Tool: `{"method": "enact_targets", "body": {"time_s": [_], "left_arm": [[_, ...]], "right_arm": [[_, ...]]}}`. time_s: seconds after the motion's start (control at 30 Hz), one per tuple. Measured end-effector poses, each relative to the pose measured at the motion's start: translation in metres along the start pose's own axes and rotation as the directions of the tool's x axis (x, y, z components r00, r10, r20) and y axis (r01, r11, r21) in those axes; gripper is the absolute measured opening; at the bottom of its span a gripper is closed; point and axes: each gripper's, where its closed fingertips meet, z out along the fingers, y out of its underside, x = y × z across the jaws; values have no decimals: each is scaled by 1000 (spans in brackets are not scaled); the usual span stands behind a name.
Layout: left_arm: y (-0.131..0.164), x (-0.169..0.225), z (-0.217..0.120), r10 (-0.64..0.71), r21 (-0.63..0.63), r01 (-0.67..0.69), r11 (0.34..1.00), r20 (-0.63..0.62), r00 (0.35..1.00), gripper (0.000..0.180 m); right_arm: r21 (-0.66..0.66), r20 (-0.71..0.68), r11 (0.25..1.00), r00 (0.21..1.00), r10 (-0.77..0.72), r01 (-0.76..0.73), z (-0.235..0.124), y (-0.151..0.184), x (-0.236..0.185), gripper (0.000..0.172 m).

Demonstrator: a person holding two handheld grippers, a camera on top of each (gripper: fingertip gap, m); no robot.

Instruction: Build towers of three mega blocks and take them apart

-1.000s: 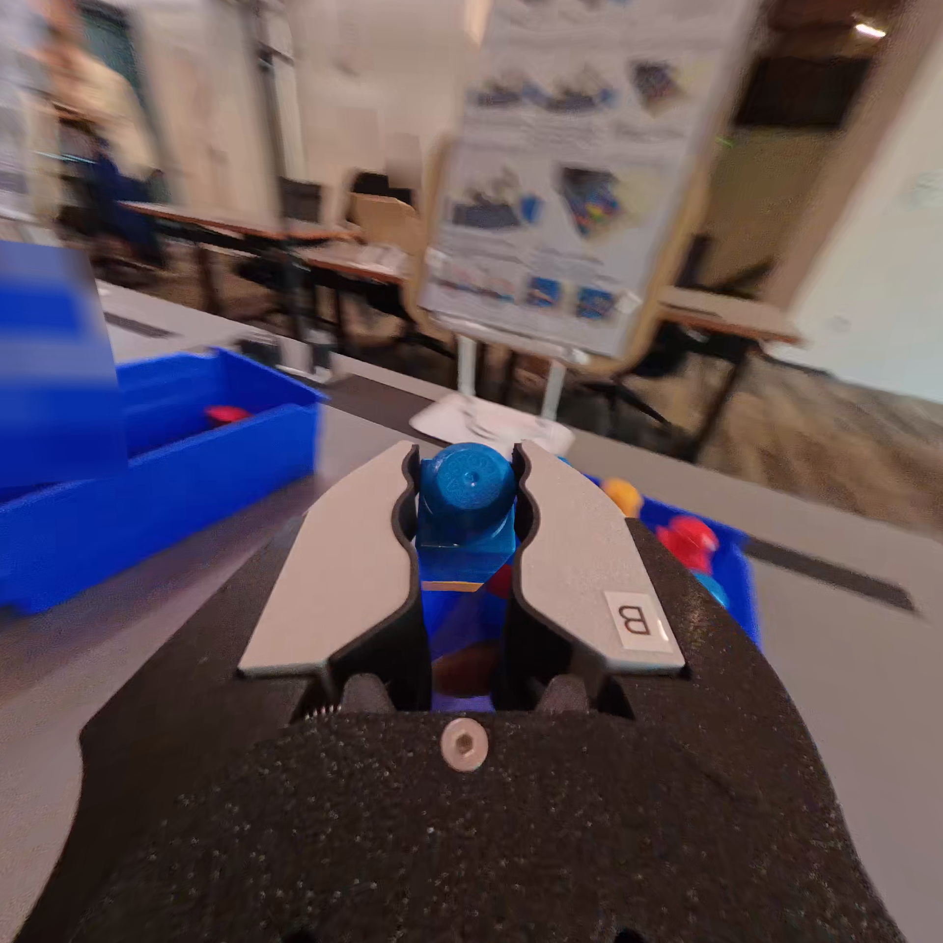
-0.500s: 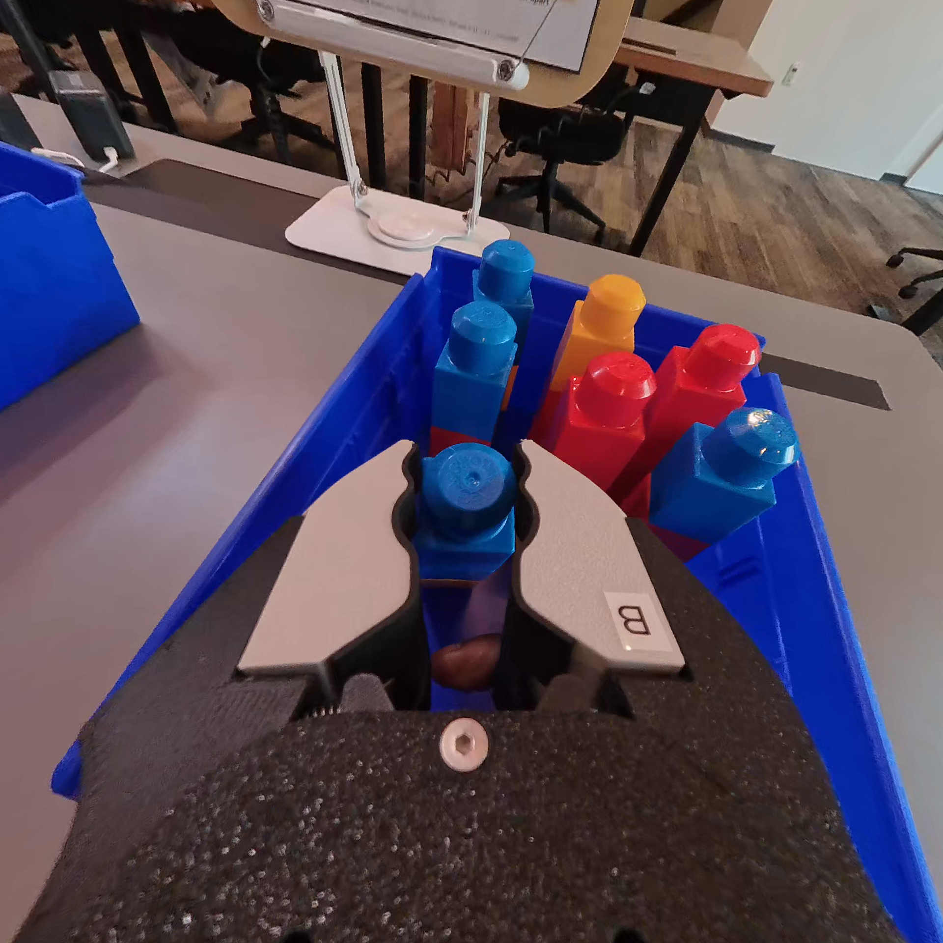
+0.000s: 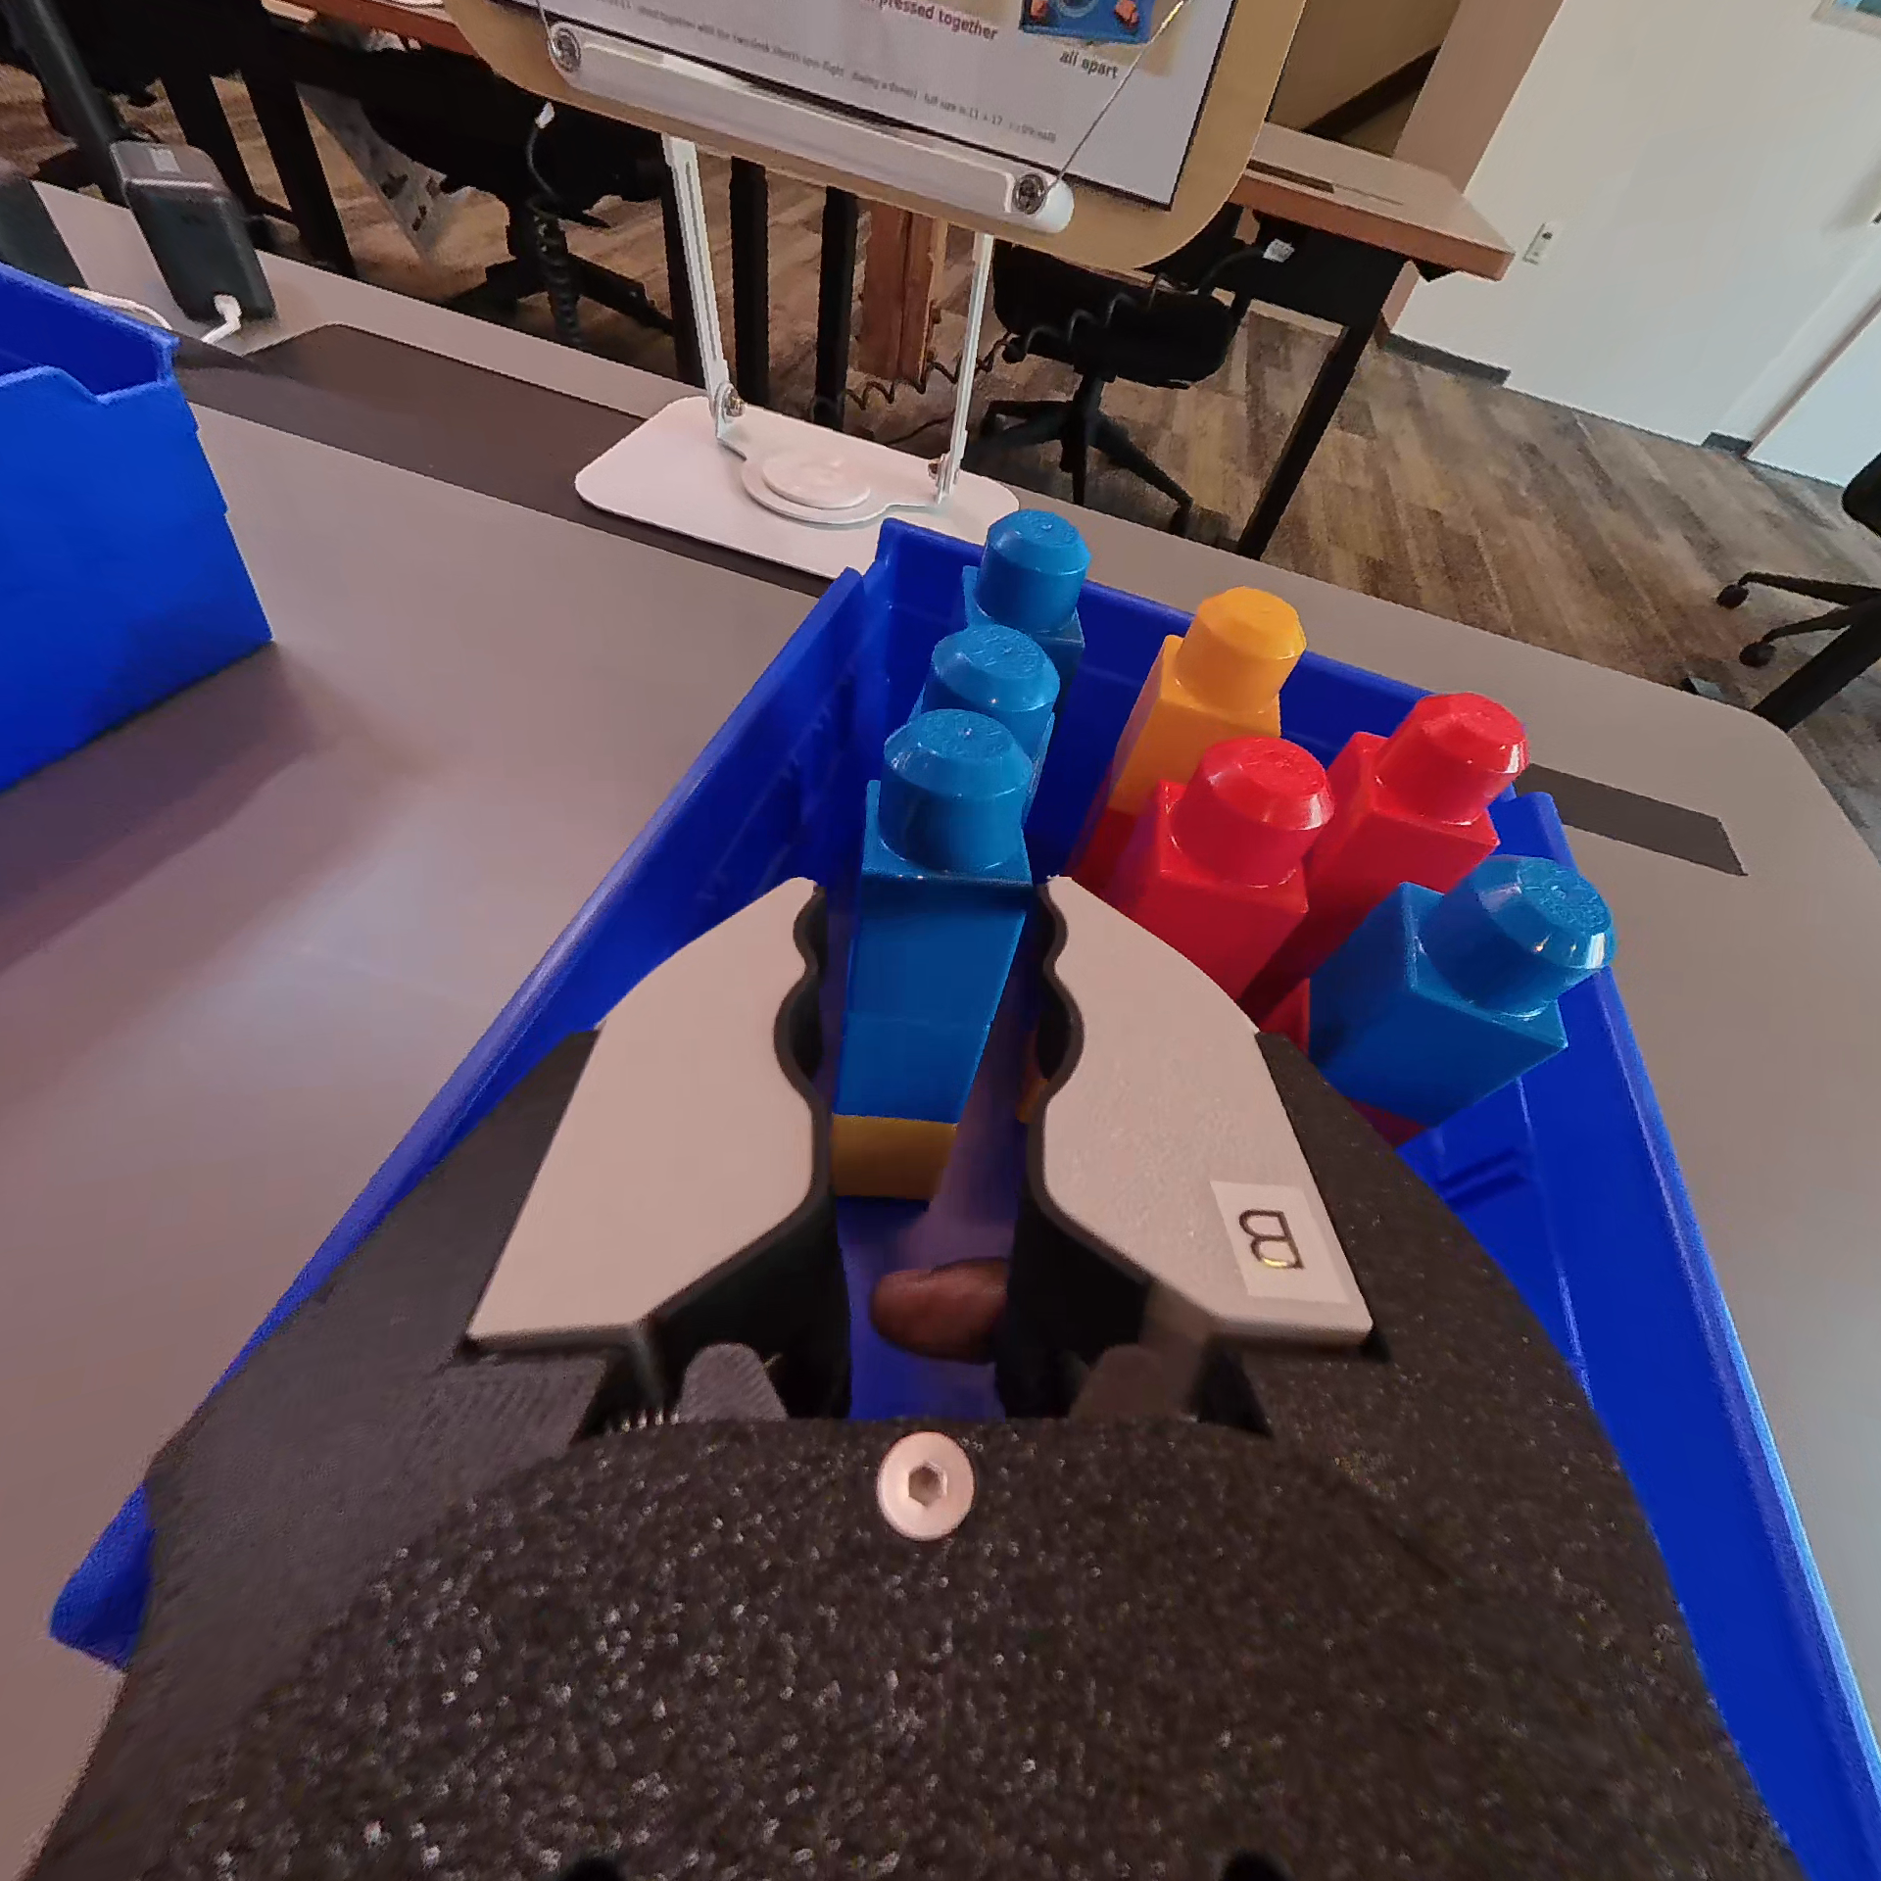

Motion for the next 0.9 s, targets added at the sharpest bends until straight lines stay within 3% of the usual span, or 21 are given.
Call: {"method": "enact_targets", "body": {"time_s": [0.9], "left_arm": [[13, 2, 5, 9, -56, -10, 998, -22, 1000, 76]], "right_arm": [[-5, -23, 999, 999, -32, 32, 1, 2, 4, 37]]}}
